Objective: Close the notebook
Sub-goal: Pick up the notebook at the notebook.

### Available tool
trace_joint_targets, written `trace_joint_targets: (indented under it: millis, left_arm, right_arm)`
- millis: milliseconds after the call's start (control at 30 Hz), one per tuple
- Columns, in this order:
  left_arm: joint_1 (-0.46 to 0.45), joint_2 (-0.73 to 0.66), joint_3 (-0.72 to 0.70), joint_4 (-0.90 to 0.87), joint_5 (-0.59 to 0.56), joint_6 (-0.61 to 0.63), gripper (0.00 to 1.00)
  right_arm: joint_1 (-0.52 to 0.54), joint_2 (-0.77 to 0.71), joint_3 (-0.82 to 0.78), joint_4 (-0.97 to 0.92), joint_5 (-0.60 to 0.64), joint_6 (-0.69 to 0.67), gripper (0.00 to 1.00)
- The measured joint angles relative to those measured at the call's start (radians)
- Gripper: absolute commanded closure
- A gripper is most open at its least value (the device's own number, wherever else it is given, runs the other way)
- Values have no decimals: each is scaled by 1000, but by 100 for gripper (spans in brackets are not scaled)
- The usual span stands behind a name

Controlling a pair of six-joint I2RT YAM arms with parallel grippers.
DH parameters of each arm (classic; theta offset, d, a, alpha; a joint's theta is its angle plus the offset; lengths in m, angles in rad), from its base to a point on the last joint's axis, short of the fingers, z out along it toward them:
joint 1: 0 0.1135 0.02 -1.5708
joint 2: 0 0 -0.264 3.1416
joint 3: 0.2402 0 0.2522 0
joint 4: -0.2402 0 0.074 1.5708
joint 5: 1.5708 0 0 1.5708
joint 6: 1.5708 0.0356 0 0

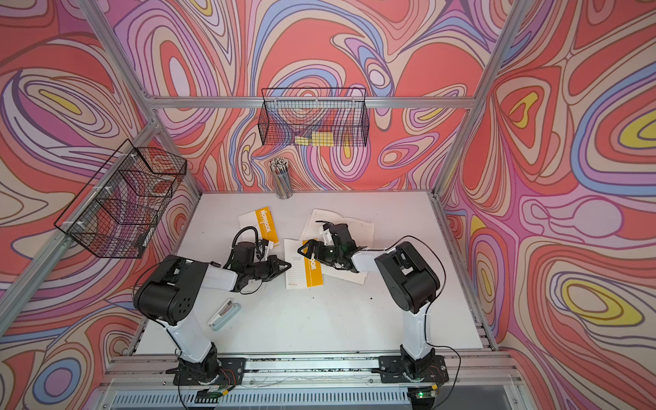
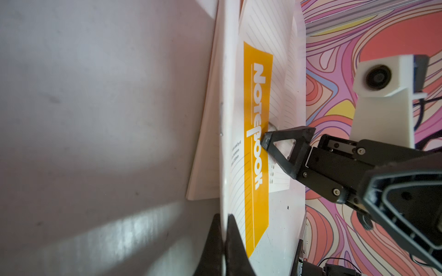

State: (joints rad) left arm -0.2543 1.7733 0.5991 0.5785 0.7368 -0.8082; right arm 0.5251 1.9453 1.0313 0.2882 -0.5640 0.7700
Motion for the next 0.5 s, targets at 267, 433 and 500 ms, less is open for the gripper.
trace_joint_targets:
  millis: [267,433,500]
  left_arm:
    - [0,-80,21,-96,0,23,100]
    - [0,-132,90,-226,1,55,100]
    - [0,-157,128,-292,0,75,100]
  right_arm:
    - [0,-93,3,-76,11,-35,2]
    - [0,-120,5,-95,13,-47,2]
    - [0,-128,5,-107,15,-53,2]
